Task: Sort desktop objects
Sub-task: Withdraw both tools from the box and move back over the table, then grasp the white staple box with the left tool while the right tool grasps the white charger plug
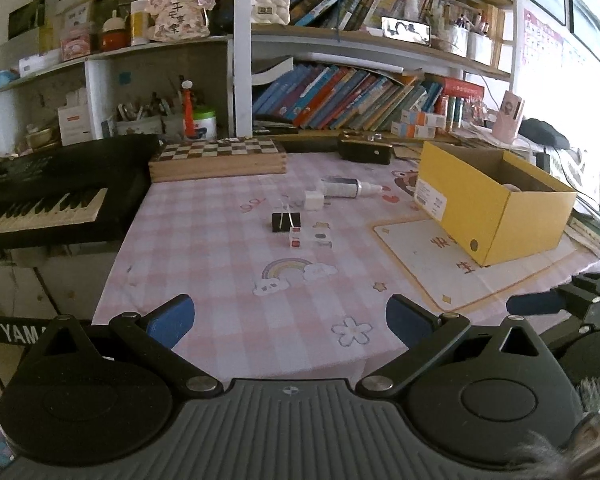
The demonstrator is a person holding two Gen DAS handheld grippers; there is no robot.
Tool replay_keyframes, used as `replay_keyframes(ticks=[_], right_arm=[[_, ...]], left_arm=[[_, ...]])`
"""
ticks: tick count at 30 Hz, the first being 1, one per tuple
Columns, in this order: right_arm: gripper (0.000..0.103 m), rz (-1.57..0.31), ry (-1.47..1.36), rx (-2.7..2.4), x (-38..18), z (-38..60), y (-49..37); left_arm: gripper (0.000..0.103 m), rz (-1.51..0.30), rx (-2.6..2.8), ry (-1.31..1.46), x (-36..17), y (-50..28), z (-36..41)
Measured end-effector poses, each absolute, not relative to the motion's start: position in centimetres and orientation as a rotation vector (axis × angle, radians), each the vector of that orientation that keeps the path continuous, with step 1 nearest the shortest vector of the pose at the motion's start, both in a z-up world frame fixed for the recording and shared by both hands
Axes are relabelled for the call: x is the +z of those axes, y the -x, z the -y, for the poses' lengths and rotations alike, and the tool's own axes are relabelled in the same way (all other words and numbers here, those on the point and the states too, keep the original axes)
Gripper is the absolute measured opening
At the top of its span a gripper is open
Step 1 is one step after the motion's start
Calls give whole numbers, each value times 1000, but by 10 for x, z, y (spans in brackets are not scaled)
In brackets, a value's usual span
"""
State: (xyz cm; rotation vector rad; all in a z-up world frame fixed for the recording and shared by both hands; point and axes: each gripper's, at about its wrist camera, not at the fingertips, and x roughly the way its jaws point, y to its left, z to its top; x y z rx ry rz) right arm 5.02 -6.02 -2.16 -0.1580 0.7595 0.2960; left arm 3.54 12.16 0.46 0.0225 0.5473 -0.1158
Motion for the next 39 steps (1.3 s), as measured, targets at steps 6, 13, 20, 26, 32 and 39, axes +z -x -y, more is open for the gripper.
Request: replay_keyframes(ticks=[6, 13, 20, 26, 32, 39], right_arm=[[93, -748, 166, 317, -20, 60, -77], [93, -741, 179, 349, -17, 62, -112], [93, -731, 192, 369, -14, 67, -146], [93, -723, 194, 386, -13, 73, -172], [93, -710, 170, 364, -10, 81, -203], [93, -689, 136, 368, -7, 84, -235]], left_arm=[[103, -544, -88, -20, 7, -60, -122], [103, -553, -66, -13, 6, -90, -117], [103, -569, -19, 5, 7, -119, -114], [103, -591, 7, 6, 7, -140, -105], [103, -630, 32, -2, 5, -159, -95], [100, -677, 14, -12, -2, -187, -82]])
